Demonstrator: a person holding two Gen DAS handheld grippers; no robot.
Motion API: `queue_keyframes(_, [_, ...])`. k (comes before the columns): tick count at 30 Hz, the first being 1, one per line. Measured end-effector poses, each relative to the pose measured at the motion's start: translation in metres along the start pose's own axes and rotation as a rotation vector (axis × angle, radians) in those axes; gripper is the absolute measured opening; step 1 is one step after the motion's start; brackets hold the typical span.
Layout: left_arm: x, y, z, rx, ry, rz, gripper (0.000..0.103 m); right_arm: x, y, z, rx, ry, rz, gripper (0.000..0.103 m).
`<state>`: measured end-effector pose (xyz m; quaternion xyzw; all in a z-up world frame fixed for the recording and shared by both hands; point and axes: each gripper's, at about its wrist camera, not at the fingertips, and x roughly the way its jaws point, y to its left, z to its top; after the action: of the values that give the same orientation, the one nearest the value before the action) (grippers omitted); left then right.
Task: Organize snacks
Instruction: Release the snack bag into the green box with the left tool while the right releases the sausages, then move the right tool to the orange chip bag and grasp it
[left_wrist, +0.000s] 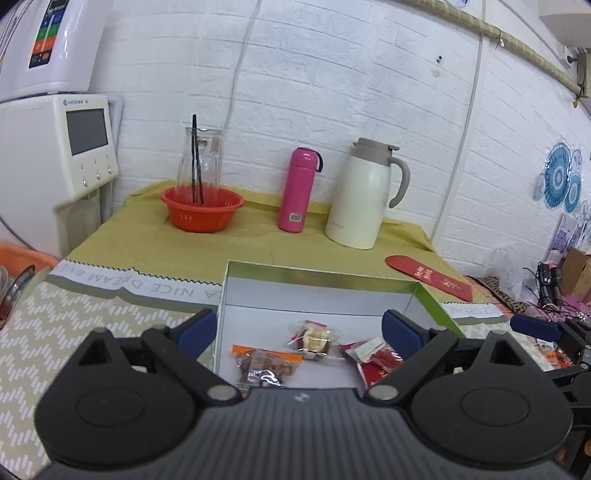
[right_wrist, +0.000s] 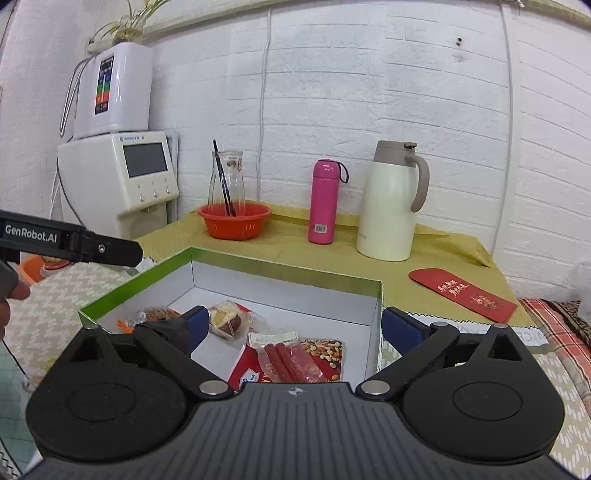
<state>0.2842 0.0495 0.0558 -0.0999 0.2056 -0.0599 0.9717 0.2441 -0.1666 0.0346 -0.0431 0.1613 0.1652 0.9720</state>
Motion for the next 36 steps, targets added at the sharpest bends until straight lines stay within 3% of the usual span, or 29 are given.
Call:
queue_keyframes(7, [-0.053, -0.021, -0.003, 0.057, -0.017, -0.002, 0.095, -0.063, 0.007, 0.015, 0.08, -0.051, 0.021, 0.103])
queue_keyframes(11, [-0.086, -0.029, -0.012, 0.088, -0.028, -0.027, 0.095, -0.094, 0.016, 0.014, 0.07, -0.03, 0.021, 0.103])
queue_keyframes(16, [-0.122, -0.027, -0.029, 0.092, -0.001, -0.069, 0.095, -0.128, 0.027, 0.001, 0.016, -0.003, -0.007, 0.103])
queue_keyframes(20, [-0.144, -0.02, -0.055, 0.113, 0.018, -0.072, 0.095, -0.15, 0.033, -0.018, 0.002, 0.011, 0.026, 0.103])
queue_keyframes(28, [-0.146, 0.008, -0.105, 0.104, 0.187, -0.026, 0.095, -0.143, 0.049, -0.064, 0.019, 0.081, 0.127, 0.103])
queue_keyframes(34, [-0.15, 0.034, -0.113, 0.036, 0.212, 0.022, 0.095, -0.117, 0.054, -0.069, 0.119, 0.119, 0.236, 0.103])
queue_keyframes(36, [-0.15, 0.04, -0.114, 0.018, 0.209, 0.034, 0.095, -0.105, 0.062, -0.068, 0.119, 0.117, 0.237, 0.103])
